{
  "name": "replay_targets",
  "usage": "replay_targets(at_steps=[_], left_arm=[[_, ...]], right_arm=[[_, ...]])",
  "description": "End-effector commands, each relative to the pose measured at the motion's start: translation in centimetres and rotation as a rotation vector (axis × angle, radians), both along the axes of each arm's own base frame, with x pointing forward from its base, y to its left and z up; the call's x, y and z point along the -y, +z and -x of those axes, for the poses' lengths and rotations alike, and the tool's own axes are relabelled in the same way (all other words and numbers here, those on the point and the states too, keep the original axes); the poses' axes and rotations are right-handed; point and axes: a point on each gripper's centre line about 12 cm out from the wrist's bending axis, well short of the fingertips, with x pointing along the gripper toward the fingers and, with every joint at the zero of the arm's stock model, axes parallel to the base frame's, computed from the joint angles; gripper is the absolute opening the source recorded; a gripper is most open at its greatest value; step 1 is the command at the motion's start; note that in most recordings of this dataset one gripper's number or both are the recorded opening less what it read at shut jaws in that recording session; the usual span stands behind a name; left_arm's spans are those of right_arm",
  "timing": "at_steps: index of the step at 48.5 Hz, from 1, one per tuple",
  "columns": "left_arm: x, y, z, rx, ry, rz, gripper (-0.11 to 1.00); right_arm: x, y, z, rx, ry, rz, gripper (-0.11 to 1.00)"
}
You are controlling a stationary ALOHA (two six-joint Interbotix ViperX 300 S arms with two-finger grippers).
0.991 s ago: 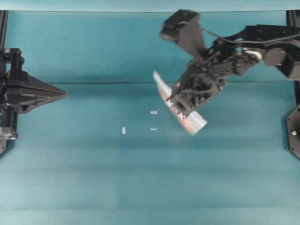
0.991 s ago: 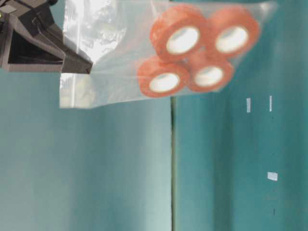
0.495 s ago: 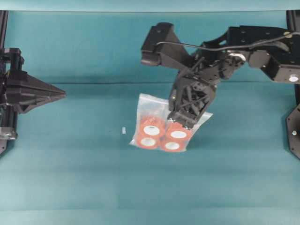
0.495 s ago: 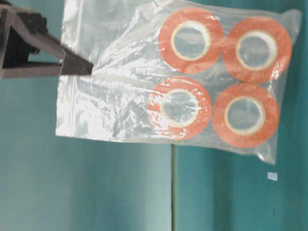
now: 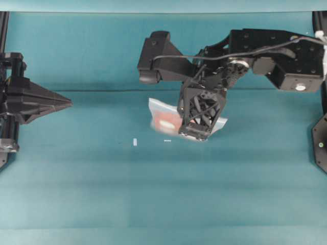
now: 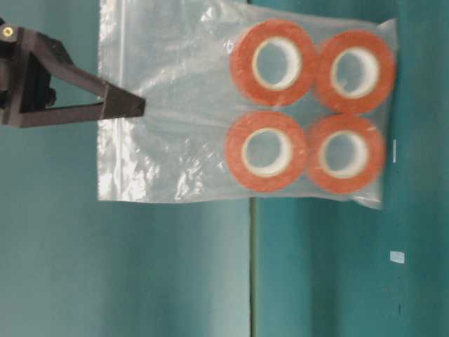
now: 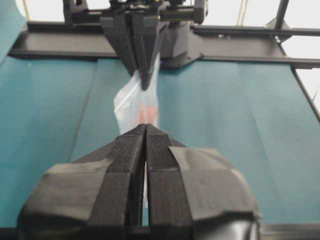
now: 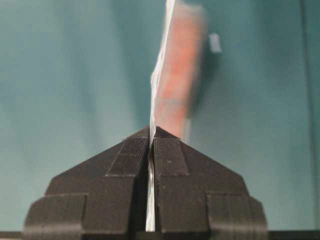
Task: Hand over the clear zip bag and make it stand upright.
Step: 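Hold the bag hanging vertically above the table center with the right gripper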
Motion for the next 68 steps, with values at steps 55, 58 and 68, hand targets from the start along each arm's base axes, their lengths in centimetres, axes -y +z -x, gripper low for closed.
replay_targets(at_steps=[55,58,68], left_arm=[[0.0,0.8,-0.1,0.023,-0.002,-0.004,-0.01],[0.0,0.8,-0.1,0.023,-0.002,-0.004,-0.01],[0.0,0.8,-0.1,0.024,-0.002,-0.004,-0.01]], right_arm=[[-0.8,1.6,-3.1,0.065,0.227,0.143,0.01],[-0.9,1.2,-3.1,0.051,0.243,0.143,0.01],[-1.3,0.7,-3.2,0.038,0.254,0.141,0.01]])
